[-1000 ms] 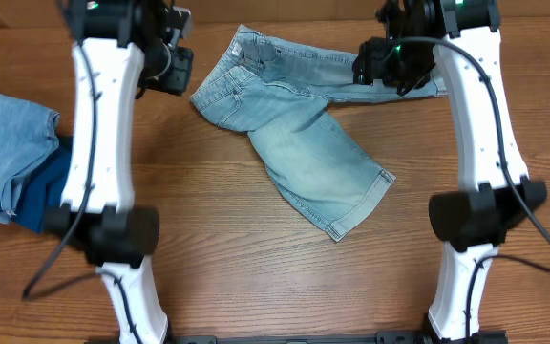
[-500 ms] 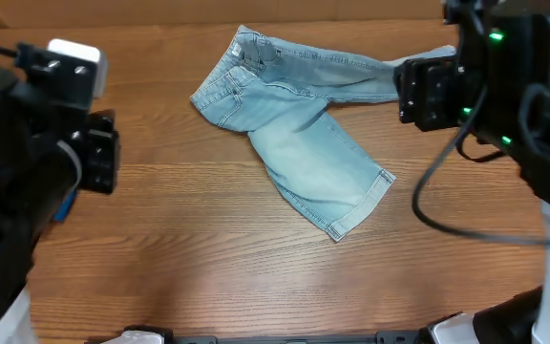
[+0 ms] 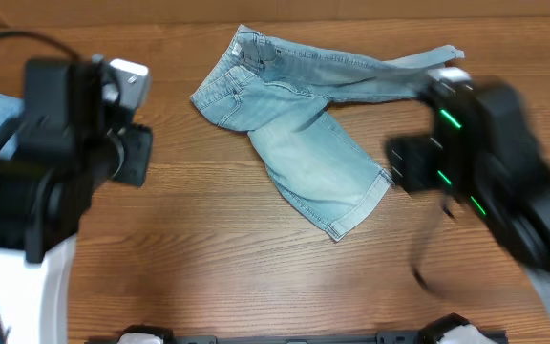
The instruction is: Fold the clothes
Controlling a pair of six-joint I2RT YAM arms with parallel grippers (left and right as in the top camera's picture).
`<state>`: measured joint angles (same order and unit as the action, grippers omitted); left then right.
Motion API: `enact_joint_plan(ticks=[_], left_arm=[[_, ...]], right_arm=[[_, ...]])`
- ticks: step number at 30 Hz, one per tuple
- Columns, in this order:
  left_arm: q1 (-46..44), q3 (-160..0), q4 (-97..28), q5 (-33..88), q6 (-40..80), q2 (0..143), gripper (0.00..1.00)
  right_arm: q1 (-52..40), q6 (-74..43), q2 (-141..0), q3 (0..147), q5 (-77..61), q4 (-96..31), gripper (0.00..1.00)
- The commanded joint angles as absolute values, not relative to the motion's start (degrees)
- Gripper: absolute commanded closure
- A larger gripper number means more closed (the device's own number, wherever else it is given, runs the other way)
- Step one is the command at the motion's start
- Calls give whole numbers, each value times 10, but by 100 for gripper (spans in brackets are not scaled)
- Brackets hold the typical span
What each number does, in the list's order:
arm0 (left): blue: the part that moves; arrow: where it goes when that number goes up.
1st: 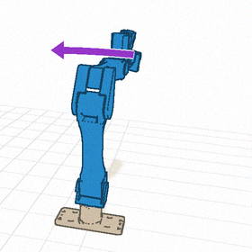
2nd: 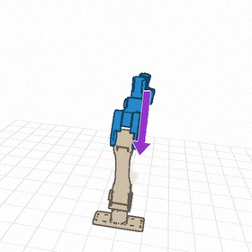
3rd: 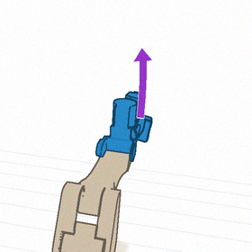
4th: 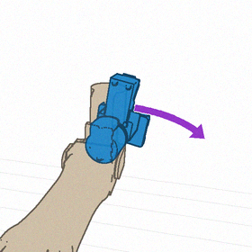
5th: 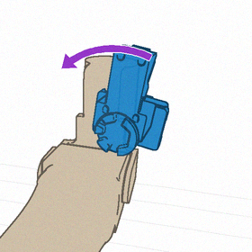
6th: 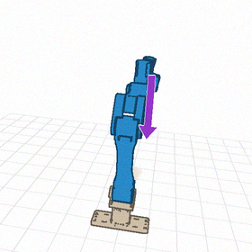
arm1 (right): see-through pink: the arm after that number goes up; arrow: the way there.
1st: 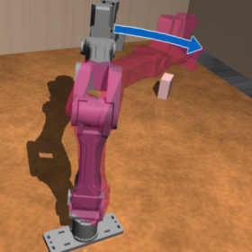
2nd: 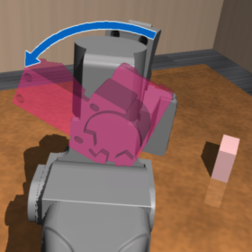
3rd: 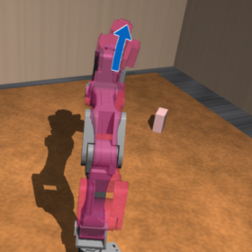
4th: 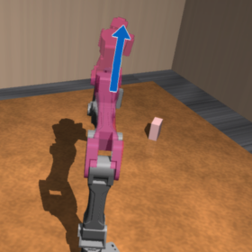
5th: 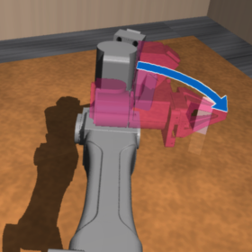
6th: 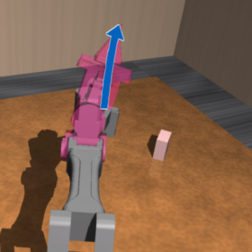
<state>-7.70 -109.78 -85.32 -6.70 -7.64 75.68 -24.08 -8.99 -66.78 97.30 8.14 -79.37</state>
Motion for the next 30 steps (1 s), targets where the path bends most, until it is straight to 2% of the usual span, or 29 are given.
enact_joint_plan(ticks=[1, 2, 4, 5, 7, 10, 13, 14, 15, 16, 17, 18, 19, 21, 25, 30], left_arm=[[-63, -1014, -793, -38, -75, 738, 48], [-63, -982, -757, -22, -75, 739, 42], [-63, -918, -673, 30, -75, 755, 18], [-63, -900, -648, 53, -75, 768, 15], [-63, -892, -629, 81, -75, 806, 25], [-64, -893, -617, 84, -75, 852, 33], [-64, -893, -613, 102, -75, 871, 35], [-64, -893, -611, 102, -75, 871, 35], [-64, -893, -609, 102, -75, 871, 34], [-64, -893, -609, 102, -75, 871, 33], [-64, -893, -608, 101, -75, 871, 32], [-64, -893, -608, 101, -75, 871, 32], [-64, -893, -608, 101, -75, 871, 31], [-64, -893, -608, 102, -75, 871, 31], [-64, -893, -611, 102, -75, 871, 32], [-64, -893, -609, 102, -75, 871, 30]], right_arm=[[-239, -137, -571, 820, 98, -698, 4], [-236, -167, -557, 768, 98, -661, 1], [-221, -219, -568, 665, 42, -592, 2], [-211, -231, -588, 640, 0, -572, 5], [-187, -232, -657, 624, -71, -552, 11], [-145, -232, -783, 626, -166, -557, 23], [-113, -221, -906, 626, -196, -577, 25], [-112, -221, -926, 626, -197, -576, 28], [-112, -221, -938, 626, -201, -577, 34], [-113, -221, -954, 626, -201, -580, 45], [-113, -221, -964, 626, -201, -580, 62], [-113, -222, -971, 626, -201, -582, 73], [-113, -222, -980, 626, -200, -582, 74], [-113, -222, -993, 626, -188, -580, 70], [-113, -224, -1021, 617, -150, -579, 42], [-112, -226, -1027, 592, -150, -555, 41]])
